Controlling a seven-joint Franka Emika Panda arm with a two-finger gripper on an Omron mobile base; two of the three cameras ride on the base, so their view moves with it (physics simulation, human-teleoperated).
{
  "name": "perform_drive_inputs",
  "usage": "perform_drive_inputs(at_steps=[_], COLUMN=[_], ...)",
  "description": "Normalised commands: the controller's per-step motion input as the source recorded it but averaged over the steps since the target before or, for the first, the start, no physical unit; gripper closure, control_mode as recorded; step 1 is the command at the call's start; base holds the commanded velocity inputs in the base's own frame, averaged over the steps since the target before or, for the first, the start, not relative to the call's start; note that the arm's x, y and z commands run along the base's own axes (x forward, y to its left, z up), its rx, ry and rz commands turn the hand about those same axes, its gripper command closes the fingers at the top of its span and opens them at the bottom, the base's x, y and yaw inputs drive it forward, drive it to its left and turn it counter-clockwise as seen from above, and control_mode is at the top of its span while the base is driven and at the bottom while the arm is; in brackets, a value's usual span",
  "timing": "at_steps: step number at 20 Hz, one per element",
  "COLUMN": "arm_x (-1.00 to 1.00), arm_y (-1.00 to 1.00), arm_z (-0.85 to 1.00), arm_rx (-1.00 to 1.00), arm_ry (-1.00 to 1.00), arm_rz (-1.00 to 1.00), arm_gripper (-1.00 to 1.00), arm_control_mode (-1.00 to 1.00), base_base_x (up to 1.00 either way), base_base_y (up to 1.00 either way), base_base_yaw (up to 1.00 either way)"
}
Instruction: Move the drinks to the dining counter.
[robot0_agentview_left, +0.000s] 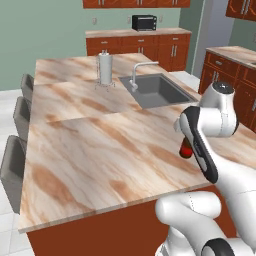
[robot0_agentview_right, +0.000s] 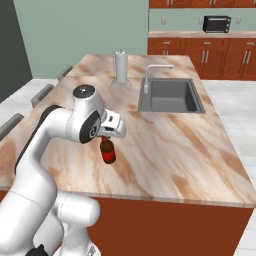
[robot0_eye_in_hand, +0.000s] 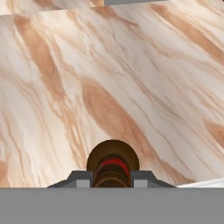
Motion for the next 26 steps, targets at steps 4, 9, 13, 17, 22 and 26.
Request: perform_drive_inputs(at_steps=[4,9,13,17,22,26], arm_x=[0.16,0.14,0.11,0.12,0.11,0.13], arm_y=[0.00,0.00,0.00,0.00,0.00,0.00], arm_z=[-0.26,-0.27,-0.30,-0.31,-0.31,-0.34], arm_rx=[0.00,0.01,0.03,0.04,0.01,0.00], arm_ry=[-0.03,-0.03,-0.02,-0.01,-0.02,-0.01], arm_rz=[-0.02,-0.03,-0.03,-0.03,-0.03,-0.04], arm_gripper=[1.00,1.00,1.00,1.00,1.00,1.00], arm_control_mode=[-1.00,-1.00,-1.00,-1.00,-1.00,-1.00], base_base_x=[0.00,0.00,0.00,0.00,0.00,0.00], base_base_y=[0.00,0.00,0.00,0.00,0.00,0.00], base_base_yaw=[0.00,0.00,0.00,0.00,0.00,0.00])
